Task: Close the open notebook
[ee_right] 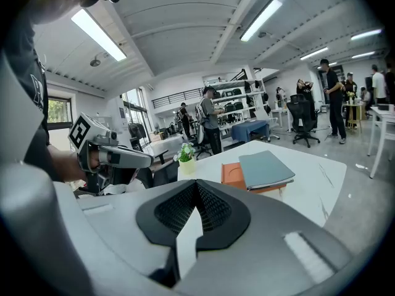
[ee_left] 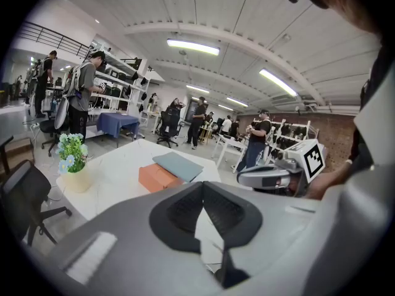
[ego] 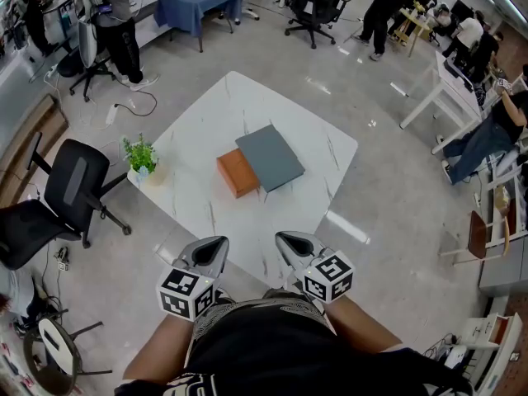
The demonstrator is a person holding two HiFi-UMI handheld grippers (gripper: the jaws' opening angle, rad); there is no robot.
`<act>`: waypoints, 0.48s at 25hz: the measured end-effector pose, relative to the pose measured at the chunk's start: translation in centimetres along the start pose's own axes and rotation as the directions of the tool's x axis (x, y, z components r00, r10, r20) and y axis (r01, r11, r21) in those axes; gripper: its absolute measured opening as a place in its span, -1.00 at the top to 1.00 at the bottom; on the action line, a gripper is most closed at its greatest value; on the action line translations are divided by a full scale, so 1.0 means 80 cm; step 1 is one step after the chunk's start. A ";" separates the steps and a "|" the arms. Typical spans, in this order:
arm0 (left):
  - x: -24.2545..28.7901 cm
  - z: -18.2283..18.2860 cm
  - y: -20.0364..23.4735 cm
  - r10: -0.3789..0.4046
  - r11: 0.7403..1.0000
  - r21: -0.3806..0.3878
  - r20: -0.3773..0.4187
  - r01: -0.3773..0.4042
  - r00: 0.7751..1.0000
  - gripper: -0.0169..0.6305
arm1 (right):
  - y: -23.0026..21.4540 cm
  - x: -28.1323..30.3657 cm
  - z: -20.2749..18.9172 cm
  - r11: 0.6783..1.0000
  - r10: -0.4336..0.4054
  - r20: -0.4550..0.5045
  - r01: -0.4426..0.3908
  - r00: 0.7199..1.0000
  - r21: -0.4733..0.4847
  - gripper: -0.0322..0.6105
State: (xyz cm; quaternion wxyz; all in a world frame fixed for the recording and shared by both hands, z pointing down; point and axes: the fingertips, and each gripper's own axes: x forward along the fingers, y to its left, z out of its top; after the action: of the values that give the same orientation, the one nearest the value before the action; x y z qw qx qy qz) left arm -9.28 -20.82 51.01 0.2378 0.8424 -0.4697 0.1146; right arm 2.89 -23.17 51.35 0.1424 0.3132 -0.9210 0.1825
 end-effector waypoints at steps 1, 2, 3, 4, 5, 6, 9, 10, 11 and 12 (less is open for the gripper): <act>0.000 0.000 0.000 0.000 1.000 0.001 0.000 0.000 1.000 0.77 | 0.000 0.000 0.000 1.000 0.000 -0.001 0.000 1.000 0.000 0.90; 0.001 0.001 -0.001 -0.001 1.000 0.002 -0.001 0.001 1.000 0.77 | 0.000 0.000 0.000 1.000 0.001 -0.001 -0.001 1.000 0.000 0.90; 0.001 0.001 -0.002 -0.003 1.000 0.003 -0.003 0.003 1.000 0.77 | 0.000 0.000 0.000 1.000 0.002 -0.002 -0.002 1.000 0.001 0.90; 0.001 0.001 -0.002 -0.004 1.000 0.004 -0.004 0.004 1.000 0.77 | 0.000 -0.001 0.000 1.000 0.003 -0.003 -0.003 1.000 0.000 0.90; 0.001 0.001 -0.003 -0.004 1.000 0.005 -0.004 0.004 1.000 0.77 | 0.001 -0.001 0.000 1.000 0.005 -0.004 -0.005 1.000 -0.001 0.90; 0.001 0.001 -0.003 -0.004 1.000 0.006 -0.004 0.004 1.000 0.77 | 0.001 -0.001 0.001 1.000 0.008 -0.004 -0.008 1.000 -0.002 0.90; 0.002 0.000 -0.005 -0.006 1.000 0.010 -0.005 0.006 1.000 0.77 | 0.002 -0.001 0.000 1.000 0.014 -0.006 -0.014 1.000 -0.008 0.90; 0.003 -0.001 -0.006 -0.007 1.000 0.012 -0.007 0.007 1.000 0.77 | 0.003 -0.002 -0.001 1.000 0.015 -0.007 -0.015 1.000 -0.009 0.90; 0.003 -0.002 -0.006 -0.007 1.000 0.014 -0.008 0.008 1.000 0.77 | 0.003 -0.001 -0.002 1.000 0.016 -0.008 -0.016 1.000 -0.010 0.90; 0.003 -0.003 -0.006 -0.008 1.000 0.016 -0.009 0.008 1.000 0.77 | 0.003 -0.001 -0.003 1.000 0.017 -0.009 -0.017 1.000 -0.012 0.90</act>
State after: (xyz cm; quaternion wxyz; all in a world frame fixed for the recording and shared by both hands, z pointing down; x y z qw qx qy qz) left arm -8.72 -20.66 51.15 0.2338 0.8457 -0.4642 0.1213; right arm 2.84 -22.85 51.46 0.1470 0.3039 -0.9240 0.1797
